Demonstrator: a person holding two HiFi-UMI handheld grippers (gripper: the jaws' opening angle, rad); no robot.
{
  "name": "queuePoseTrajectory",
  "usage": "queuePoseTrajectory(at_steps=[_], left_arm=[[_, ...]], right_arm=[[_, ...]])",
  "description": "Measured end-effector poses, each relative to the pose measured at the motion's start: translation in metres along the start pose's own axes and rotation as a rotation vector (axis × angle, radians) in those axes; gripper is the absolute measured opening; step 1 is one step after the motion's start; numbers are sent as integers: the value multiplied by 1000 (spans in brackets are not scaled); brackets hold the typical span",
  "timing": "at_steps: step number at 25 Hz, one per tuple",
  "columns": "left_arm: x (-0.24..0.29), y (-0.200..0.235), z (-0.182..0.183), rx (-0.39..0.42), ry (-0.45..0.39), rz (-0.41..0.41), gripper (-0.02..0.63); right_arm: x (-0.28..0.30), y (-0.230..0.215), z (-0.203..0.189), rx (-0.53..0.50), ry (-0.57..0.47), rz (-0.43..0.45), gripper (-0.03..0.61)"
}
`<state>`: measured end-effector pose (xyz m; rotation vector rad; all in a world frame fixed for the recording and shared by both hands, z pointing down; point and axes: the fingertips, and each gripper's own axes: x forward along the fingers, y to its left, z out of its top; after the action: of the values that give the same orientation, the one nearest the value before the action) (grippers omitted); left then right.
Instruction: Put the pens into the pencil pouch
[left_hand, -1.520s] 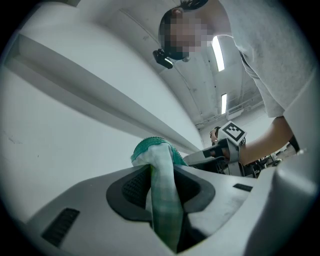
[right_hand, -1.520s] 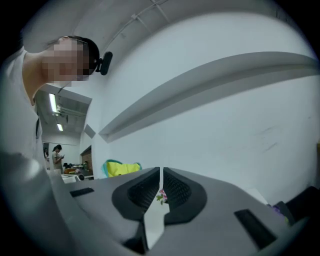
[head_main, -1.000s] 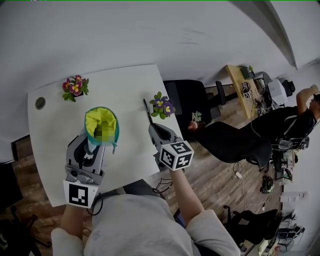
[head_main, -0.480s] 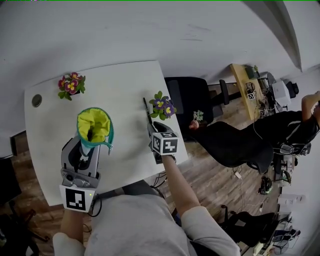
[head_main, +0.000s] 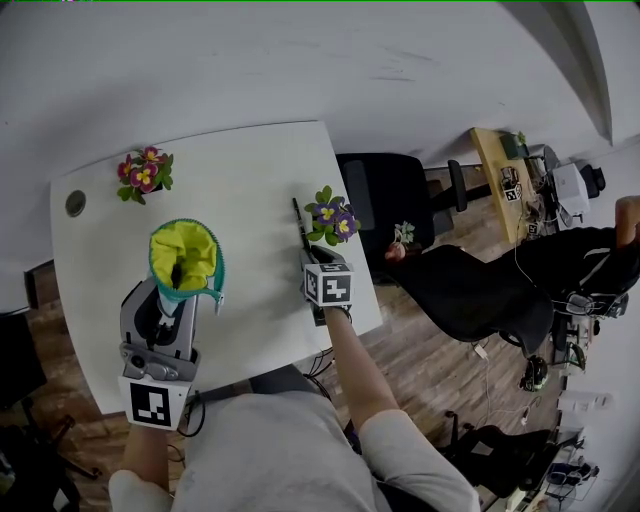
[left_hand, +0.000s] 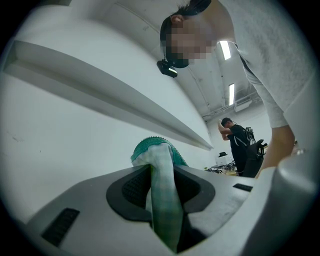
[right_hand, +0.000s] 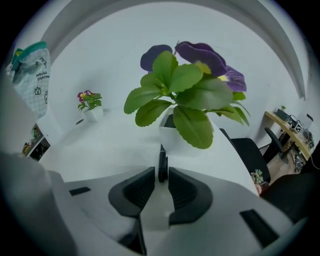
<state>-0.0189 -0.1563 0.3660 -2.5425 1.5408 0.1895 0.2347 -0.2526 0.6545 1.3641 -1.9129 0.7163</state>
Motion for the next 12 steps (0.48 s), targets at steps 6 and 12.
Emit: queuePoseTrajectory(at_steps=[6,12], left_arm=[[0,2,1,1,-1,-3,123],[-4,1,5,-3,-13,-15,123]], right_arm=[[-3,9,-4,-44,7,10,69],[-19,30,-7,-66,-14,54,67]])
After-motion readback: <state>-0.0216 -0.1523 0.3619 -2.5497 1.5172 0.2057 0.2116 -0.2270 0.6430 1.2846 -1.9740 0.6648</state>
